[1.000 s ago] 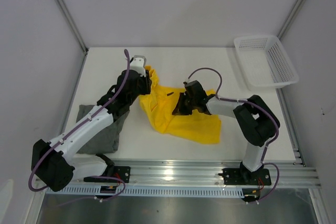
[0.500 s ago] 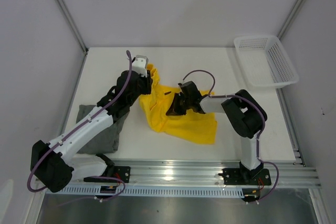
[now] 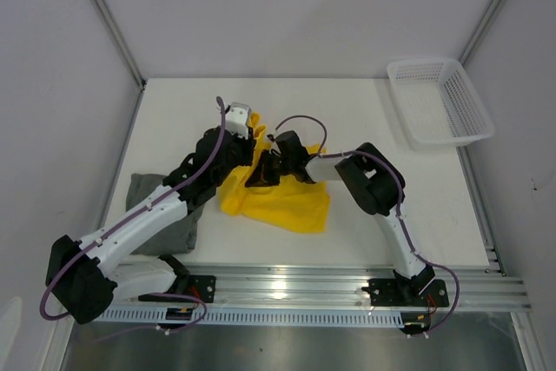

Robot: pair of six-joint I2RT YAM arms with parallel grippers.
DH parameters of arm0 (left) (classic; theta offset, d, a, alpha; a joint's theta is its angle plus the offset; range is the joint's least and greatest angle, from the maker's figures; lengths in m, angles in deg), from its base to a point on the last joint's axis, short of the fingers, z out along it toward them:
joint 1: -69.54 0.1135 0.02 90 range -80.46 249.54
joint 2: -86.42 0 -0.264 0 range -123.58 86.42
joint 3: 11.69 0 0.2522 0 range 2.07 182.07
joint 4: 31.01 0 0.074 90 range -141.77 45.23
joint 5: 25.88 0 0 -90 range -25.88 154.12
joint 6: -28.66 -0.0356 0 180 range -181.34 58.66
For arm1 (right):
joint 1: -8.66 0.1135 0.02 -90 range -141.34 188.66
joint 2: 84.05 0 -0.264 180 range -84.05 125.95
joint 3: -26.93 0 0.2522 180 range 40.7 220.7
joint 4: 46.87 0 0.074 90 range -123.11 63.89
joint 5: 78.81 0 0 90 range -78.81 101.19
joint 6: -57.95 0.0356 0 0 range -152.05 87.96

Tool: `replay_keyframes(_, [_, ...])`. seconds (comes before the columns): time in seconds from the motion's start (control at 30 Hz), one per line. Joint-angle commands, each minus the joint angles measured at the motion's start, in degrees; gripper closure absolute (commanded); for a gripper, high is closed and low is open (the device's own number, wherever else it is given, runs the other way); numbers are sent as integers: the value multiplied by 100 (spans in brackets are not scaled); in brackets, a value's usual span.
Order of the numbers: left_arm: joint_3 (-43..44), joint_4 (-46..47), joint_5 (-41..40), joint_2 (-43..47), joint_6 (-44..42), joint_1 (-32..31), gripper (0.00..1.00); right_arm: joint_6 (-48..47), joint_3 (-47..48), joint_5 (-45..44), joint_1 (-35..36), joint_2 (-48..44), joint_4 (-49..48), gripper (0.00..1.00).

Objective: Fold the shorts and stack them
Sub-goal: Fold the shorts

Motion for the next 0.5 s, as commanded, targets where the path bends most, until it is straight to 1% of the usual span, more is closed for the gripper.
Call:
replay_keyframes(0.0, [-21,423,-64,213,-92,-146,100,229,296,-5,205,538,57,100])
replay_keyframes(0.1, [154,371,-64,178,49,-181,100,352,490,4,284,696,39,100])
replay_keyframes(0.13, [207,110,-56,160,101,-181,100,378,587,-5,310,714,30,100])
replay_keyframes(0.2, [365,72,-160,64,128,-339,100,474,649,-22,346,731,-22,100])
replay_keyframes(0.3, [506,-103,-810,-120,198,-489,100,668,535,-5,328,618,-356,100])
replay_keyframes(0.37, [515,-218,-1135,-340,425,-489,100,721,517,-49,302,521,-348,100])
replay_keyframes(0.47, [314,-17,-1444,-402,698,-489,100,818,535,65,267,310,-400,100])
